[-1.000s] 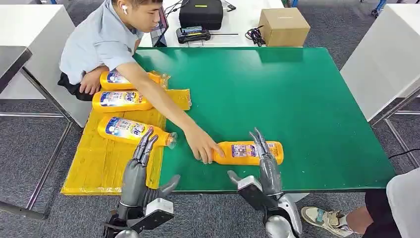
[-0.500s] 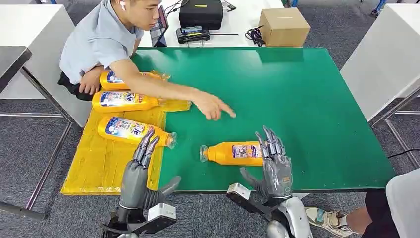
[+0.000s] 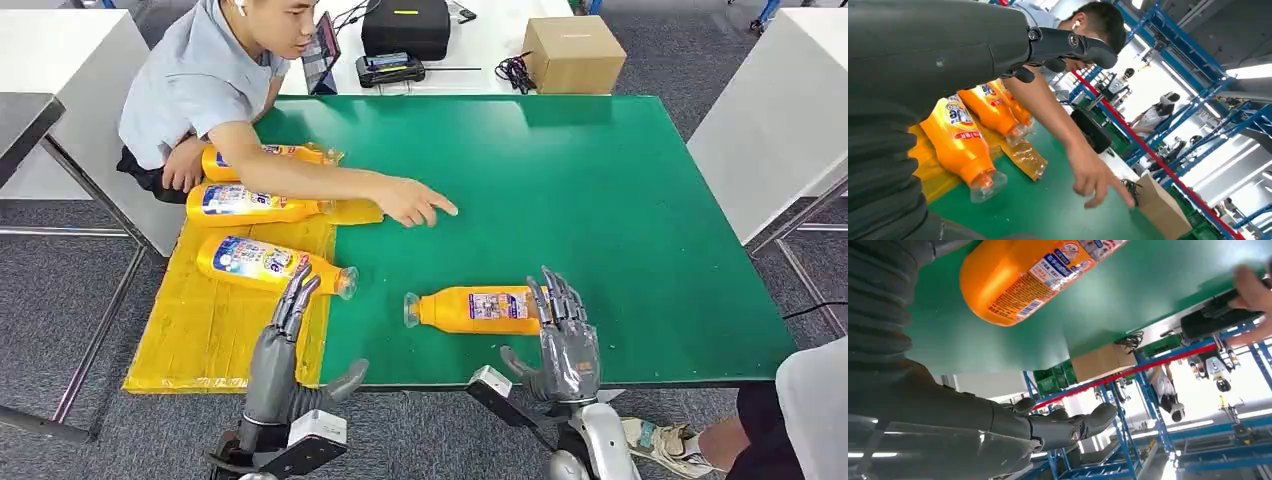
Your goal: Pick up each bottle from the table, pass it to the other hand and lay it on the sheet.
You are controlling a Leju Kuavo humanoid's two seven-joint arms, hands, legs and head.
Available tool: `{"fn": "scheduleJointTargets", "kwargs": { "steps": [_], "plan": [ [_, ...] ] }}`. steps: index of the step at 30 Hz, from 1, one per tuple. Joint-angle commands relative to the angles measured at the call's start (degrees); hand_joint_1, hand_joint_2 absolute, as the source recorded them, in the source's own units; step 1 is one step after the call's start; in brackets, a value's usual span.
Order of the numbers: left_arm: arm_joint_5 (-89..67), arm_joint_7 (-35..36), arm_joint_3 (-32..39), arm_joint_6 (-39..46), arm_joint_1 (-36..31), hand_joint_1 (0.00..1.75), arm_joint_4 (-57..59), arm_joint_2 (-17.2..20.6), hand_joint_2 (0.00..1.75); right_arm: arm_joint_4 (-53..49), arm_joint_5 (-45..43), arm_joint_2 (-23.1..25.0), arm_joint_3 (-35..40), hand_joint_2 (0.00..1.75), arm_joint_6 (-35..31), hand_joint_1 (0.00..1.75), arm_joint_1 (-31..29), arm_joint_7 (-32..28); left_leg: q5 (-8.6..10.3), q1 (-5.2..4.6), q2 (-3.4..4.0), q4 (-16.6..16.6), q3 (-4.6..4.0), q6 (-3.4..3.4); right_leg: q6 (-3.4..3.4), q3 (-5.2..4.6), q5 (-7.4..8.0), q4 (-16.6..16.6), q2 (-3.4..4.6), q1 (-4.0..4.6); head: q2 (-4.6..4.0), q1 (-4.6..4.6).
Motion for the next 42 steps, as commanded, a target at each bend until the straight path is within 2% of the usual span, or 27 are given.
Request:
{"fn": "scheduleJointTargets", "kwargs": {
  "steps": [1, 13, 20, 33, 42],
  "plan": [
    [1.5, -0.5, -1.4, -0.8, -1.0, 0.0, 0.9, 0.7, 1.75, 8.2, 3.3, -2.3, -2.6, 1.75, 1.4, 0.0, -4.1, 2.4, -0.04, 0.05, 0.04, 0.0, 0.16, -0.07, -0.09, 0.17, -0.02, -0.1, 0.01, 0.05, 0.0, 0.0],
    [2.4, -0.4, -1.9, -1.7, -1.0, 0.0, 1.0, 0.8, 1.75, 9.5, 5.3, -2.4, -2.9, 1.75, 2.6, 0.0, -4.8, 3.7, -0.1, 0.08, 0.07, 0.0, 0.22, -0.1, -0.13, 0.23, -0.06, -0.1, 0.03, 0.09, 0.0, 0.0],
    [3.6, -1.0, -3.3, -3.2, -2.7, 0.0, 2.3, 0.7, 1.75, 15.3, 4.1, -2.3, -1.9, 1.75, 4.8, 0.0, -9.2, 3.2, -0.03, 0.04, 0.09, 0.0, 0.13, -0.06, -0.08, 0.13, 0.01, -0.1, 0.06, 0.05, 0.0, 0.0],
    [4.2, -0.9, -4.0, -3.9, -3.8, 0.0, 3.5, 0.9, 1.75, 20.8, 3.0, -1.7, -0.7, 1.75, 6.5, 0.0, -12.6, 2.7, -0.1, 0.09, 0.11, 0.0, 0.28, -0.11, -0.14, 0.29, -0.04, -0.1, 0.07, 0.11, 0.0, 0.0],
    [4.2, -0.9, -4.0, -3.9, -3.8, 0.0, 3.5, 0.9, 1.75, 20.8, 3.0, -1.7, -0.7, 1.75, 6.5, 0.0, -12.6, 2.7, -0.09, 0.08, 0.09, 0.0, 0.23, -0.11, -0.13, 0.25, -0.04, -0.1, 0.05, 0.1, 0.0, 0.0]
  ]
}}
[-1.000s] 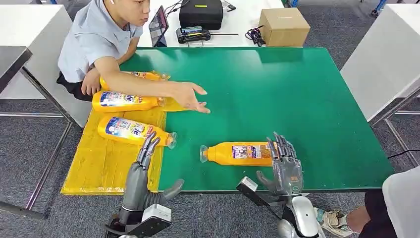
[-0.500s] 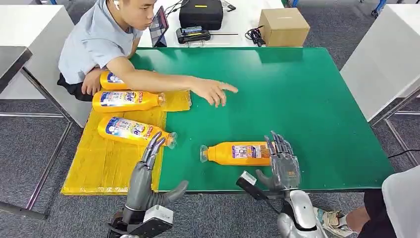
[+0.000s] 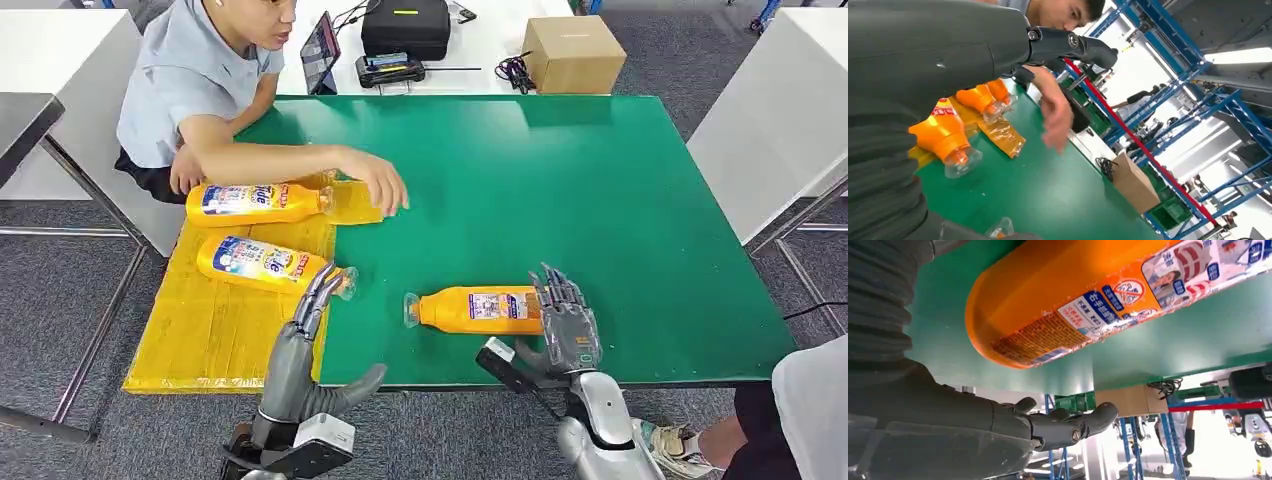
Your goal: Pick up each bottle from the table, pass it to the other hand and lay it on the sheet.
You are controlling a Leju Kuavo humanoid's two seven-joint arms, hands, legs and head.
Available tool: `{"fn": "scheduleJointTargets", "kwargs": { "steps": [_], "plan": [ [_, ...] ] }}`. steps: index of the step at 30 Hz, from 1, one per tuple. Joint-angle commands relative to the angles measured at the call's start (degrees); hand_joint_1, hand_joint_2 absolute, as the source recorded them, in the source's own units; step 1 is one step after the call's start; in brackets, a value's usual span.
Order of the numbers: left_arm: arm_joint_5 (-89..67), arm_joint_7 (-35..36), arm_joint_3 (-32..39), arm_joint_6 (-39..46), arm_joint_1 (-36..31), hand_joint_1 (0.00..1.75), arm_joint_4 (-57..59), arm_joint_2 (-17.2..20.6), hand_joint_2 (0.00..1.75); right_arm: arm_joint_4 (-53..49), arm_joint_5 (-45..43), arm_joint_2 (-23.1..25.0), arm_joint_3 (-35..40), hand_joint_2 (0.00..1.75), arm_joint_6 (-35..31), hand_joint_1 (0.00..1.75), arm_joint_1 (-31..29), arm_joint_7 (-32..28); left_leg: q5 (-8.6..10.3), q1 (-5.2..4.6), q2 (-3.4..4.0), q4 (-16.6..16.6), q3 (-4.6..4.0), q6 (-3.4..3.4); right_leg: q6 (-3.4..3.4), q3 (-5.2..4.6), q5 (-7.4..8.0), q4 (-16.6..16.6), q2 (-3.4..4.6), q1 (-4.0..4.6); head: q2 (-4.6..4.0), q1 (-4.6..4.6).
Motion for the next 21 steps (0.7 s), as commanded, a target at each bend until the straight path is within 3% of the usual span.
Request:
{"fn": "scheduleJointTargets", "kwargs": {
  "steps": [1, 16, 21],
  "plan": [
    [0.4, 0.2, -1.0, -0.1, -2.0, 0.0, 3.5, 0.9, 1.75, 5.5, -0.1, 0.1, 1.6, 1.75, 0.8, 0.0, -3.0, -0.1, -0.04, 0.03, 0.06, 0.0, 0.15, -0.07, -0.09, 0.13, -0.02, 0.0, 0.03, 0.04, 0.0, 0.0],
    [-0.1, 0.7, -1.5, -0.4, -3.0, 0.0, 3.9, 1.2, 1.75, 3.8, -2.6, -1.3, 3.6, 1.75, 6.0, 0.0, -5.6, 0.8, -0.05, 0.02, 0.08, 0.0, 0.15, -0.07, -0.09, 0.13, -0.03, 0.0, 0.05, 0.03, 0.0, 0.0],
    [-0.3, 1.0, -1.6, -0.5, -3.1, 0.0, 4.2, 0.9, 1.75, 3.6, -3.7, -1.5, 4.0, 1.75, 10.4, 0.0, -7.2, 4.1, -0.06, 0.03, 0.09, 0.0, 0.14, -0.08, -0.1, 0.11, -0.03, 0.0, 0.06, 0.04, 0.0, 0.0]
  ]
}}
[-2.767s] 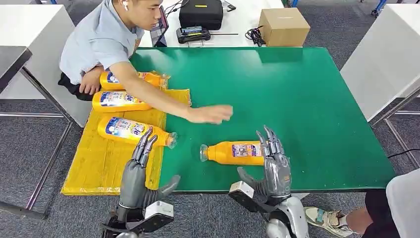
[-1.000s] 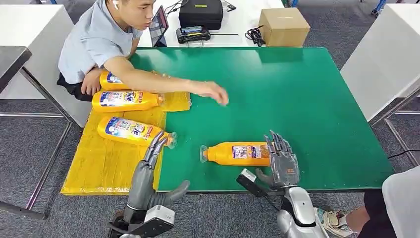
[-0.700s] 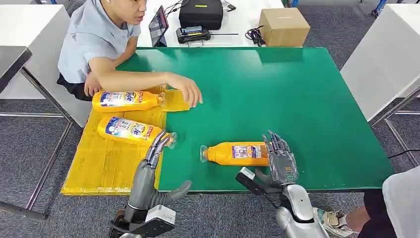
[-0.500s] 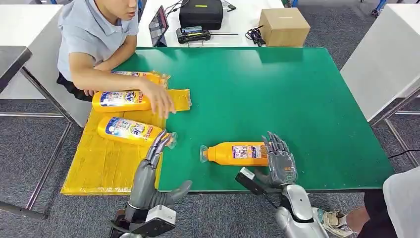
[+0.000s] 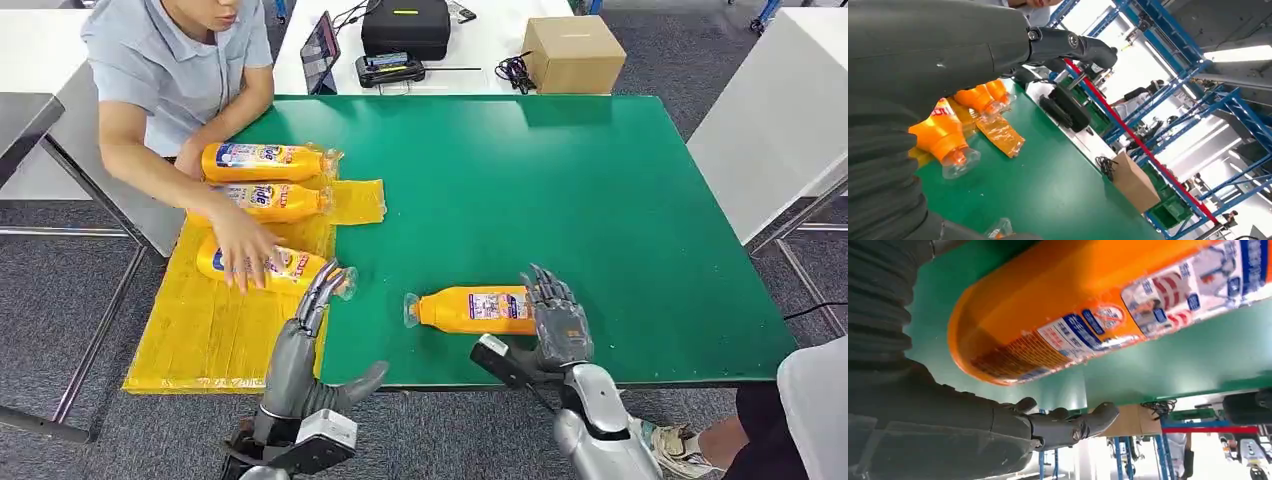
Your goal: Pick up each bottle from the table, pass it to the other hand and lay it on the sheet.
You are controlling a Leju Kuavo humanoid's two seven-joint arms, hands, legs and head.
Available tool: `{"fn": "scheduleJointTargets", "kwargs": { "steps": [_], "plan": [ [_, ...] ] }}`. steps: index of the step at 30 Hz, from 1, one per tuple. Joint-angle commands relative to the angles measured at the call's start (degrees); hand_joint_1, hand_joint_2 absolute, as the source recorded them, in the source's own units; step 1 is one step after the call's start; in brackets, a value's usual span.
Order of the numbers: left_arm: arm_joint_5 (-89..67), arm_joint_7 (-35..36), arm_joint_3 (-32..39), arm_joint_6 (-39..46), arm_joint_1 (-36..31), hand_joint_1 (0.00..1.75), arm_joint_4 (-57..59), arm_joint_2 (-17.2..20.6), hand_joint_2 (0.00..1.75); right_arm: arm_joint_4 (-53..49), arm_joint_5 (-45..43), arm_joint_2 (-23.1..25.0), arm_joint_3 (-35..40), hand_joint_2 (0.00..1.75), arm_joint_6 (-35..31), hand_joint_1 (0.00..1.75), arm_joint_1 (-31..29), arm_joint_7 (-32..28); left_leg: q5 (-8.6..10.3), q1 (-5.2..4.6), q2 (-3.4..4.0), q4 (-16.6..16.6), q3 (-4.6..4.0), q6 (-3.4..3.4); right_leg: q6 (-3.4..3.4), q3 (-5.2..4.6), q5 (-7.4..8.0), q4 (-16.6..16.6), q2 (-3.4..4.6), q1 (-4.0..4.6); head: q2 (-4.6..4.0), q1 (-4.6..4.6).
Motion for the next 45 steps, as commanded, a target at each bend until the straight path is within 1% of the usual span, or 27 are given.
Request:
{"fn": "scheduleJointTargets", "kwargs": {
  "steps": [1, 3, 5, 6, 8, 9, 11, 12, 15, 17, 26, 29, 30, 32, 33, 39, 42, 43, 44, 45],
  "plan": [
    [-0.2, 0.7, -1.5, -0.3, -2.2, 0.0, 3.7, 0.8, 1.75, 2.8, -1.0, -1.3, 2.7, 1.75, 6.2, 0.0, -5.1, 4.6, -0.03, 0.0, 0.07, 0.0, 0.08, -0.05, -0.07, 0.06, -0.01, 0.0, 0.05, 0.01, 0.0, 0.0],
    [-0.3, 0.9, -1.6, -0.4, -2.4, 0.0, 4.0, 0.7, 1.75, 5.0, 0.3, -1.5, 3.4, 1.75, 8.2, 0.0, -6.0, 6.8, -0.07, 0.04, 0.11, 0.0, 0.17, -0.09, -0.12, 0.15, -0.04, 0.0, 0.08, 0.05, 0.0, 0.0],
    [-0.5, 1.2, -1.8, -0.6, -2.8, 0.0, 4.5, 0.6, 1.75, 8.2, 0.3, -1.8, 4.3, 1.75, 9.8, 0.0, -7.3, 7.4, -0.04, 0.03, 0.09, 0.0, 0.12, -0.06, -0.08, 0.11, -0.01, 0.0, 0.06, 0.03, 0.0, 0.0],
    [-0.6, 1.3, -1.8, -0.6, -2.9, 0.0, 4.6, 0.6, 1.75, 8.8, 0.3, -1.8, 4.4, 1.75, 10.1, 0.0, -7.6, 7.4, -0.11, 0.09, 0.14, 0.0, 0.24, -0.11, -0.15, 0.26, -0.05, -0.1, 0.09, 0.1, 0.0, 0.0],
    [-0.6, 1.3, -1.8, -0.6, -2.9, 0.0, 4.6, 0.6, 1.75, 8.8, 0.3, -1.8, 4.4, 1.75, 10.1, 0.0, -7.6, 7.4, -0.04, 0.03, 0.07, 0.0, 0.15, -0.06, -0.08, 0.15, -0.01, -0.1, 0.04, 0.04, 0.0, 0.0],
    [-0.6, 1.3, -1.8, -0.6, -2.9, 0.0, 4.6, 0.6, 1.75, 8.8, 0.3, -1.8, 4.4, 1.75, 10.1, 0.0, -7.6, 7.4, -0.09, 0.08, 0.1, 0.0, 0.25, -0.11, -0.14, 0.27, -0.04, -0.1, 0.06, 0.09, 0.0, 0.0],
    [-0.9, 1.6, -1.8, -0.6, -3.1, 0.0, 4.6, 0.6, 1.75, 9.5, 0.2, -1.7, 4.6, 1.75, 10.7, 0.0, -8.0, 8.1, -0.02, 0.02, 0.03, 0.0, 0.11, -0.05, -0.07, 0.11, -0.01, 0.0, 0.01, 0.02, 0.0, 0.0],
    [-1.1, 1.8, -1.8, -0.6, -3.1, 0.0, 4.6, 0.6, 1.75, 9.7, 0.2, -1.7, 4.8, 1.75, 11.0, 0.0, -8.2, 8.5, -0.09, 0.1, 0.06, 0.0, 0.25, -0.12, -0.15, 0.27, -0.06, -0.1, 0.02, 0.11, 0.0, 0.0],
    [-1.5, 2.1, -2.0, -0.8, -3.4, 0.0, 4.3, 0.6, 1.75, 10.0, 0.2, -1.4, 4.9, 1.75, 11.2, 0.0, -8.7, 8.9, -0.1, 0.09, 0.11, 0.0, 0.29, -0.12, -0.16, 0.29, -0.05, -0.1, 0.07, 0.11, 0.0, -0.02],
    [-1.5, 2.1, -2.0, -0.8, -3.4, 0.0, 4.3, 0.6, 1.75, 10.0, 0.2, -1.4, 4.9, 1.75, 11.2, 0.0, -8.7, 8.9, -0.04, 0.04, 0.06, 0.0, 0.14, -0.07, -0.09, 0.14, -0.01, 0.0, 0.03, 0.05, 0.0, 0.0],
    [-1.8, 2.2, -2.1, -0.9, -3.5, 0.0, 4.2, 0.7, 1.75, 10.7, -0.1, -1.3, 5.2, 1.75, 11.6, 0.0, -8.5, 8.9, -0.1, 0.11, 0.06, 0.0, 0.32, -0.12, -0.15, 0.33, -0.06, -0.1, 0.02, 0.12, 0.0, -0.02],
    [-1.7, 2.1, -2.4, -0.8, -4.0, 0.0, 5.2, 0.9, 1.75, 11.4, -4.6, -2.0, 4.8, 1.75, 14.1, 0.02, -8.5, 5.5, -0.05, 0.08, 0.03, 0.0, 0.28, -0.1, -0.12, 0.3, -0.03, -0.1, -0.02, 0.09, 0.0, 0.0],
    [-1.6, 2.0, -2.5, -0.9, -4.1, 0.0, 5.4, 1.0, 1.75, 11.5, -5.5, -2.1, 4.6, 1.75, 14.3, 0.3, -8.5, 4.8, -0.08, 0.1, 0.02, 0.0, 0.33, -0.12, -0.15, 0.36, -0.05, -0.1, -0.03, 0.11, 0.0, 0.0],
    [-1.2, 1.8, -2.6, -1.0, -4.5, 0.0, 5.9, 1.0, 1.75, 11.8, -6.2, -2.5, 4.9, 1.75, 14.5, 1.5, -8.7, 4.3, -0.06, 0.11, -0.02, 0.0, 0.32, -0.11, -0.14, 0.36, -0.05, -0.1, -0.07, 0.12, 0.0, 0.0],
    [-1.2, 1.7, -2.7, -1.0, -4.6, 0.0, 6.0, 1.0, 1.75, 11.9, -6.6, -2.6, 5.0, 1.75, 14.6, 1.54, -8.8, 4.2, -0.06, 0.09, -0.02, 0.0, 0.31, -0.11, -0.14, 0.33, -0.04, -0.1, -0.06, 0.1, 0.0, 0.0],
    [-1.1, 1.7, -2.8, -1.0, -4.7, 0.0, 6.2, 0.9, 1.75, 11.9, -6.7, -2.7, 5.0, 1.75, 14.7, 1.54, -8.9, 4.2, -0.02, 0.07, -0.03, 0.0, 0.33, -0.09, -0.11, 0.34, -0.02, -0.1, -0.07, 0.08, 0.0, 0.0],
    [-0.4, 1.4, -3.1, -1.0, -4.9, 0.0, 6.4, 1.1, 1.75, 12.3, -8.3, -3.0, 5.6, 1.75, 16.2, 1.5, -9.2, 3.5, -0.06, 0.08, 0.01, 0.0, 0.4, -0.1, -0.12, 0.4, -0.04, -0.1, -0.03, 0.09, 0.0, -0.02],
    [0.0, 1.0, -3.3, -0.9, -5.2, 0.0, 6.8, 1.1, 1.75, 12.6, -10.4, -3.3, 5.7, 1.75, 17.7, 1.48, -9.2, 2.2, -0.02, 0.04, 0.0, 0.0, 0.33, -0.07, -0.08, 0.32, -0.02, -0.1, -0.04, 0.05, 0.0, 0.0],
    [0.1, 0.9, -3.4, -0.9, -5.3, 0.0, 7.0, 1.1, 1.75, 12.7, -10.7, -3.5, 5.8, 1.75, 17.9, 1.54, -9.2, 2.1, -0.07, 0.11, -0.01, 0.0, 0.43, -0.12, -0.14, 0.45, -0.05, -0.1, -0.06, 0.12, 0.0, 0.0],
    [0.6, 0.5, -3.5, -0.8, -5.5, 0.0, 7.4, 1.1, 1.75, 13.0, -12.2, -3.8, 5.6, 1.75, 18.6, 1.52, -9.2, 1.2, -0.05, 0.09, -0.03, 0.0, 0.43, -0.1, -0.12, 0.45, -0.05, -0.1, -0.09, 0.1, 0.0, 0.0]
  ]
}}
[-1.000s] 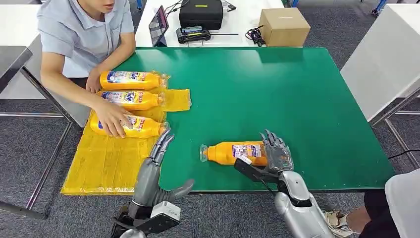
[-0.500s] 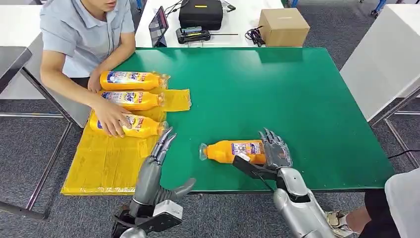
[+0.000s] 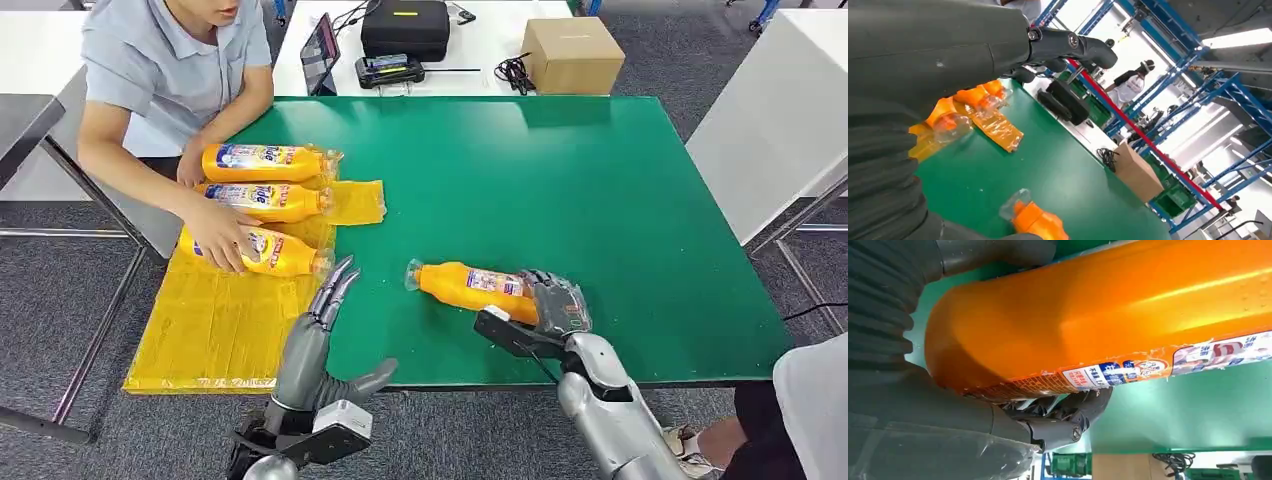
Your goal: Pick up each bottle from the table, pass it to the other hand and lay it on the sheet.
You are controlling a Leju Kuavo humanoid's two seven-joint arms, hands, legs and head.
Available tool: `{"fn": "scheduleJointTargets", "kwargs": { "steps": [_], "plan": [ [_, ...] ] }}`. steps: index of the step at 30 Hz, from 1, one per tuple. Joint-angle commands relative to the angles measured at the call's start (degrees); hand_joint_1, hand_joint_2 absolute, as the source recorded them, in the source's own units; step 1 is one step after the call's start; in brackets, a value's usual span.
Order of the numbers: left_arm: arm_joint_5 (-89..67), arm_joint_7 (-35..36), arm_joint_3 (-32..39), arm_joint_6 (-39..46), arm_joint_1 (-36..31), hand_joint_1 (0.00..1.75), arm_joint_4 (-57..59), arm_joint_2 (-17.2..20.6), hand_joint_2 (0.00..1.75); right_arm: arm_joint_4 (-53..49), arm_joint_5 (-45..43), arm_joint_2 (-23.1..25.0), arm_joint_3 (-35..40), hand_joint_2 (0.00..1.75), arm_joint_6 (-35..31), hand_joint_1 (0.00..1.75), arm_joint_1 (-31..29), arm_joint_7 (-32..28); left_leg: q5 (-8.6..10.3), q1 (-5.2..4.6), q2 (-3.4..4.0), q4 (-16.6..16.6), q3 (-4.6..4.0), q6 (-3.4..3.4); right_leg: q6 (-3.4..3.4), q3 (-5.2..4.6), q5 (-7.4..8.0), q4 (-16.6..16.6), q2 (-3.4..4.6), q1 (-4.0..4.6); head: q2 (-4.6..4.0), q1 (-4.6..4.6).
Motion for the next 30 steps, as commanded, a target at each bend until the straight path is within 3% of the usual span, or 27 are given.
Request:
{"fn": "scheduleJointTargets", "kwargs": {
  "steps": [1, 12, 19, 20, 22, 26, 30],
  "plan": [
    [1.7, -1.1, -2.1, -0.1, -3.0, 0.0, 4.8, 1.2, 1.75, 6.2, -5.3, -2.0, 2.7, 1.75, 4.5, 1.54, -1.0, -3.0, -0.02, 0.05, -0.09, 0.0, 0.16, -0.07, -0.09, 0.21, -0.04, -0.1, -0.11, 0.06, 0.0, 0.0],
    [3.9, -2.3, -2.6, 0.8, -3.8, 0.0, 5.7, 1.3, 1.75, 6.5, -12.8, -2.5, 2.0, 1.75, 7.6, 1.55, -0.8, -5.9, -0.03, 0.12, -0.12, -0.1, 0.35, -0.12, -0.16, 0.44, -0.04, -0.2, -0.15, 0.13, 0.0, 0.0],
    [4.1, -2.4, -2.6, 0.8, -3.9, 0.0, 5.9, 1.3, 1.75, 6.5, -12.9, -2.6, 2.2, 1.75, 7.6, 1.55, -0.7, -6.0, -0.04, 0.13, -0.05, -0.1, 0.49, -0.14, -0.17, 0.56, -0.04, -0.2, -0.12, 0.14, 0.0, 0.0],
    [4.7, -2.7, -2.5, 1.1, -3.8, 0.0, 5.7, 1.2, 1.75, 6.3, -14.7, -2.3, 1.5, 1.75, 8.4, 1.66, -0.4, -6.9, -0.03, 0.08, -0.03, -0.1, 0.45, -0.08, -0.11, 0.49, -0.03, -0.1, -0.09, 0.09, 0.0, 0.0],
    [9.3, -3.8, -1.5, 1.0, -3.7, 0.0, 6.0, 0.3, 1.75, 5.9, -19.1, -2.3, 0.3, 1.75, 10.1, 1.75, 0.5, -9.4, -0.02, 0.06, -0.04, -0.1, 0.46, -0.07, -0.09, 0.47, -0.03, -0.1, -0.09, 0.07, 0.0, 0.0],
    [22.8, -3.8, 2.2, -1.5, -2.8, 0.0, 7.4, -3.0, 1.75, 3.0, -25.9, -1.6, -2.1, 1.75, 10.5, 1.75, 3.8, -13.9, -0.04, 0.12, -0.1, -0.1, 0.57, -0.09, -0.12, 0.62, -0.05, -0.2, -0.17, 0.13, 0.0, 0.0],
    [28.7, -4.2, 4.0, -2.4, -2.6, 0.0, 9.0, -3.8, 1.75, 1.3, -27.1, -0.7, -2.5, 1.75, 9.6, 1.75, 4.1, -14.3, -0.04, 0.07, 0.01, -0.1, 0.54, -0.07, -0.09, 0.54, -0.03, -0.1, -0.06, 0.08, 0.0, 0.0]
  ]
}}
